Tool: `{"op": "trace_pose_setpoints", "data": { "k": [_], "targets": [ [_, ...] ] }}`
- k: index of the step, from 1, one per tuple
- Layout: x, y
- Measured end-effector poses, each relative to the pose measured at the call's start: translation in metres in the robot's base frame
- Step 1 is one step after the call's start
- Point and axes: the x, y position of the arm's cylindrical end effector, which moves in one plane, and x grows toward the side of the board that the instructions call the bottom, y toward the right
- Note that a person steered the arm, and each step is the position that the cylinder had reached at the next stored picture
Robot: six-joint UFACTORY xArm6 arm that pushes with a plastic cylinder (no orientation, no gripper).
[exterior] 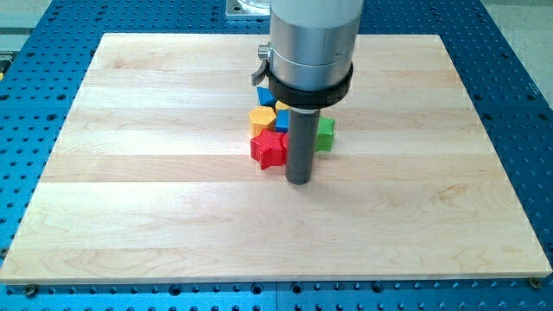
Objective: Adjust the group of blocks
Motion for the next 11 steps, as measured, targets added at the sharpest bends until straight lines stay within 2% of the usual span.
{"op": "trace_pose_setpoints", "data": {
  "k": [1,2,3,7,8,11],
  "targets": [
    [0.007,-0.025],
    [-0.010,-0.065],
    [-0.021,-0.066],
    [-0.024,0.026],
    [0.004,0.033],
    [-0.014,0.054]
  ]
}}
